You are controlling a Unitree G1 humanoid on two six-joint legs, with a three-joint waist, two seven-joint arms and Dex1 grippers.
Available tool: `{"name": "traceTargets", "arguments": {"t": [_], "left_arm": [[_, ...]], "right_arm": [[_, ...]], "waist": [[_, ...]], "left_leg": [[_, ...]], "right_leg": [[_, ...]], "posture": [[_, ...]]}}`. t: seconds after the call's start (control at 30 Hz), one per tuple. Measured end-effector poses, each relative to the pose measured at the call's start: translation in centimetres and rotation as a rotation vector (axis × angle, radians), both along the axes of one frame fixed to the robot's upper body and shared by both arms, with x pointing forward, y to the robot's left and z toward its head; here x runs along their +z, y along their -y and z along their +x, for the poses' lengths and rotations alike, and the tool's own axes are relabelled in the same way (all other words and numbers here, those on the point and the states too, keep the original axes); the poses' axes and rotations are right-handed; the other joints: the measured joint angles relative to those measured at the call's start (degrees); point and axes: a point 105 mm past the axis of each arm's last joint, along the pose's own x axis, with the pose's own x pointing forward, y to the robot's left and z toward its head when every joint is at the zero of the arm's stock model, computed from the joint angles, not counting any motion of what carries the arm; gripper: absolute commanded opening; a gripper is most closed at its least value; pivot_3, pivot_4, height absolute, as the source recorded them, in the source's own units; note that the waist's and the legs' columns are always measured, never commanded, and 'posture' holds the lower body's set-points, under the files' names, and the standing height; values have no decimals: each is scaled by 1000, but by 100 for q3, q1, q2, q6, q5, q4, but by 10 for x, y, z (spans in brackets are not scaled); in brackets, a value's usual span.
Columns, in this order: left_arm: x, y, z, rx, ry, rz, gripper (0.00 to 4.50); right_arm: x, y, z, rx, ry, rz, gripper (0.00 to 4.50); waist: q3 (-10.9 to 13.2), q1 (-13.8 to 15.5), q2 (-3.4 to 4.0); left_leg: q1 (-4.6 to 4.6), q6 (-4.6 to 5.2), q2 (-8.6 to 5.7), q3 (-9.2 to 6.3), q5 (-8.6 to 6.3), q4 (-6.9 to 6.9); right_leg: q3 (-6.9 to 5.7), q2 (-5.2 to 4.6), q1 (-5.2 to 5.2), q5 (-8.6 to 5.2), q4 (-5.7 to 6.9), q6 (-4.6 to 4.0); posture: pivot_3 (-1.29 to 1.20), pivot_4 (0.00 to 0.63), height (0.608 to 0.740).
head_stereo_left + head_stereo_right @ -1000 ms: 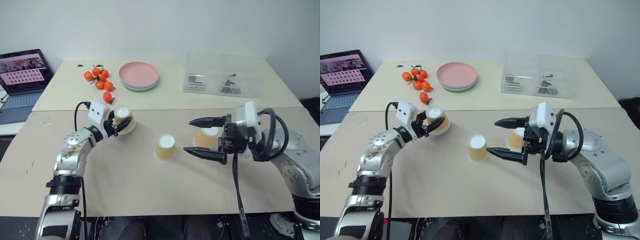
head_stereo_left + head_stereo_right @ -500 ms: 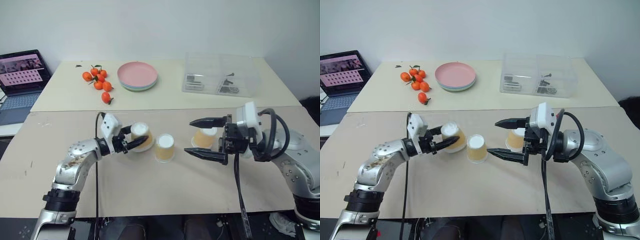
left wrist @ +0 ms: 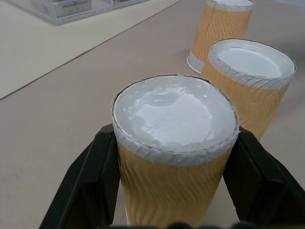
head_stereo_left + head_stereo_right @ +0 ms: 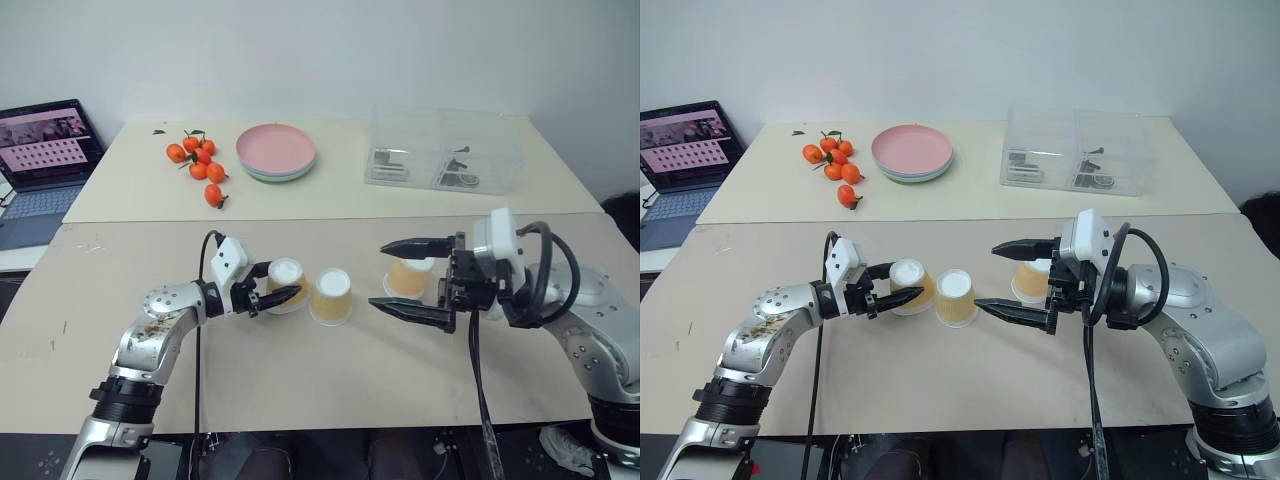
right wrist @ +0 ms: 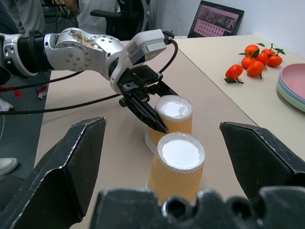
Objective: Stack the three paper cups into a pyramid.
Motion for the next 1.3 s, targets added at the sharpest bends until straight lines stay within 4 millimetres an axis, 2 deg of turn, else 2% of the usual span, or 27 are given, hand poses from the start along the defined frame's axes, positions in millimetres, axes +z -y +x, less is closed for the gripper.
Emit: {"name": "traceTargets", "arguments": {"t": [0.03, 0.1, 0.2, 0.37, 0.53, 0.83, 0.93, 1.0, 1.07, 1.13, 1.17, 1.23, 1.3], "left_arm": [[0, 0, 0, 0, -1, 0, 2699], [0, 0, 0, 0, -3, -1, 3517], [-5, 0, -1, 7, -45, -5, 4426], [-1, 1, 0, 34, -22, -13, 4491], [20, 2, -4, 41, 27, -65, 4491], [83, -7, -26, 73, 81, -217, 4491], [94, -22, -32, 122, 99, -227, 4491], [87, -36, -45, 154, 64, -208, 4491], [71, -50, -59, 185, -16, -179, 4491], [59, -50, -71, 173, -37, -124, 4491], [48, -48, -77, 164, -42, -76, 4491], [41, -46, -79, 158, -43, -50, 4491], [38, -42, -80, 149, -33, -51, 4491]], "right_arm": [[0, 0, 0, 0, 0, 0, 4500], [0, 0, 0, 0, 0, 0, 4500], [0, 0, 0, 1, 0, 0, 4500], [-1, 1, 1, -1, -5, 1, 4500], [-1, 2, 3, -5, -12, 4, 4500], [2, 7, 12, -17, -23, 15, 4500], [-5, 23, 26, -108, -27, -3, 4500], [-10, 47, 39, -228, -27, -28, 4500], [-10, 80, 49, -366, -26, -26, 4500], [-19, 100, 49, -440, -22, -72, 4500], [-36, 114, 49, -489, -52, -117, 4500], [-55, 123, 47, -517, -103, -151, 4500], [-64, 123, 45, -513, -115, -162, 4500]], "waist": [[0, 0, 0], [0, 0, 0], [0, -5, 0], [0, -3, 0], [0, -5, 0], [0, -7, -1], [0, -16, -1], [0, -27, 0], [0, -15, 1], [-1, 10, 0], [-1, 47, -1], [0, 79, 1], [0, 80, 2]], "left_leg": [[0, 0, 0, 0, 0, 0], [0, 0, 0, 0, 0, 0], [-2, 0, 0, 0, 0, 0], [-5, 0, 0, 0, 0, 1], [-16, -2, 0, 0, 1, 1], [-29, -2, 0, 0, 1, 6], [-28, -3, 0, 0, 2, 6], [-30, -3, -1, 4, 2, 3], [-33, -3, -2, 6, 2, 2], [-34, -1, -1, 6, 0, 2], [-34, 2, -2, 10, -1, 2], [-36, 4, -3, 13, -2, 4], [-34, 1, 1, 17, -1, 4]], "right_leg": [[0, 0, 0, 0, 0, 0], [0, 0, 0, 0, 0, 0], [0, 1, -1, 0, 0, 0], [0, 0, -3, 1, -2, -1], [0, 0, -16, 2, 0, -3], [1, 0, -26, 3, 2, -3], [2, 1, -27, 3, 2, -4], [8, 2, -35, 3, 1, -4], [10, 2, -38, 3, 0, -4], [9, 2, -33, 2, -3, -5], [9, 0, -30, 2, -5, -5], [9, -2, -30, 4, -2, -6], [11, 0, -27, 6, 0, -9]], "posture": [[0, 150, 728], [0, 150, 728], [0, 150, 728], [0, 150, 728], [0, 150, 728], [0, 150, 728], [0, 150, 728], [0, 150, 728], [0, 150, 728], [0, 150, 728], [0, 150, 728], [0, 150, 728], [0, 150, 728]]}}
